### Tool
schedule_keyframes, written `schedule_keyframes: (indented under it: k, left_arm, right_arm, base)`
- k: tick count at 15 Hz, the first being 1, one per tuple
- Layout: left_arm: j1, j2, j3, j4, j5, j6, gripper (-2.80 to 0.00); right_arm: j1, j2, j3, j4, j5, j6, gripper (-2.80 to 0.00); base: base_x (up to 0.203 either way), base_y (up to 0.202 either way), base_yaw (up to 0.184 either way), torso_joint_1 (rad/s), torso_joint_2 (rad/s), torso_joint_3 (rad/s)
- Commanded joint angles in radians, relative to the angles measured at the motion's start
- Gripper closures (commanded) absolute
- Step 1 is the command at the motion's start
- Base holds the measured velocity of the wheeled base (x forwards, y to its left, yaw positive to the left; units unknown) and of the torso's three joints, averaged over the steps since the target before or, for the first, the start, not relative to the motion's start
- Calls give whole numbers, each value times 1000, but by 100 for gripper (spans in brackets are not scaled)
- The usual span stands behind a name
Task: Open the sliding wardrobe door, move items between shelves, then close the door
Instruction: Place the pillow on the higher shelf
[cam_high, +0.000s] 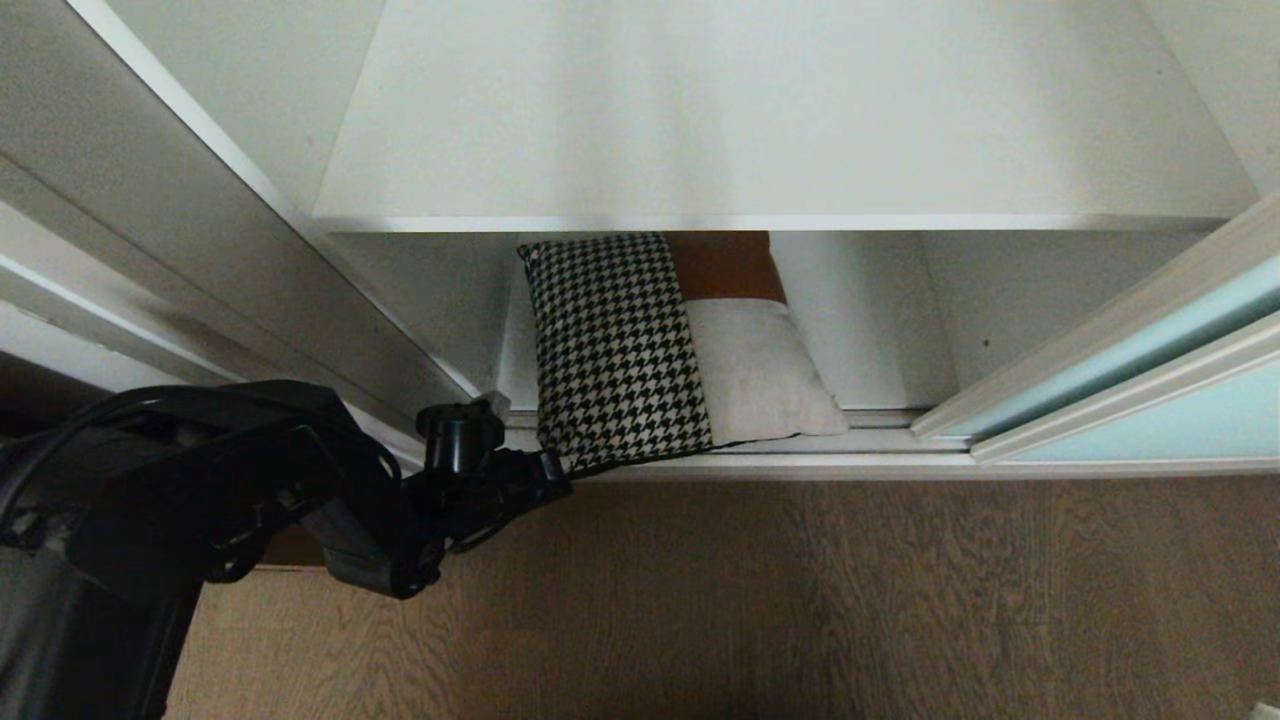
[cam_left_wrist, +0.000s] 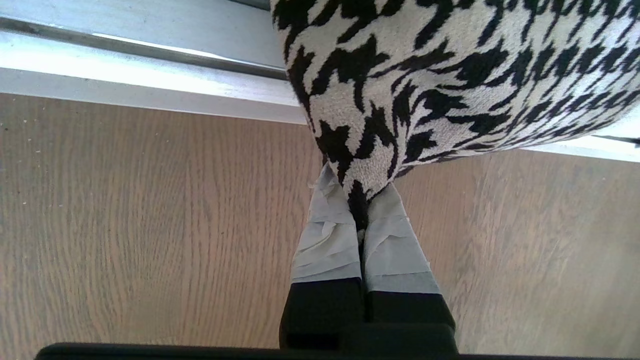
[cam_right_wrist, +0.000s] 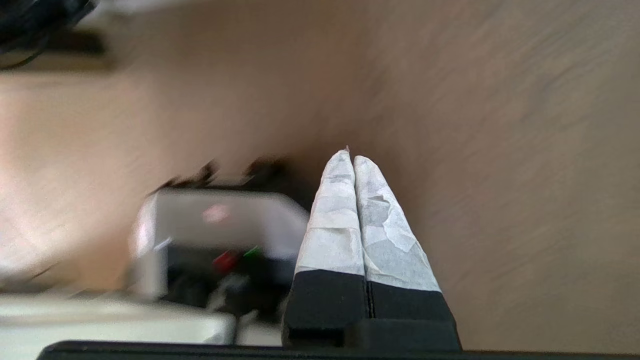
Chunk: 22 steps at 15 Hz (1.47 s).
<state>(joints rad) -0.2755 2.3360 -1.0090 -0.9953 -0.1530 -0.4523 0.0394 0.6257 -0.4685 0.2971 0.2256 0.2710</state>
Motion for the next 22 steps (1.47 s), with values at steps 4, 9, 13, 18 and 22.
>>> schedule_keyframes:
  k: [4, 9, 13, 18, 22]
  left_arm:
    - [-2, -28, 13, -2, -3, -6, 0]
    - [-34, -21, 10, 0, -4, -9, 0]
    - [-50, -24, -21, 61, -2, -8, 0]
    - [-51, -31, -113, 213, 0, -2, 0]
    - [-71, -51, -177, 302, 3, 0, 0]
  right_arm:
    - [3, 539, 29, -248, 136, 26, 0]
    - [-5, 911, 37, -498, 222, -57, 0]
    - [-20, 1225, 52, -831, 265, -79, 0]
    - [-25, 1527, 49, -1307, 296, -82, 0]
    - [-35, 1563, -70, -1383, 347, 16, 0]
  base:
    - [0, 0, 0, 0, 0, 0]
    - [0, 0, 0, 0, 0, 0]
    - [0, 0, 0, 0, 0, 0]
    - [0, 0, 0, 0, 0, 0]
    - [0, 0, 0, 0, 0, 0]
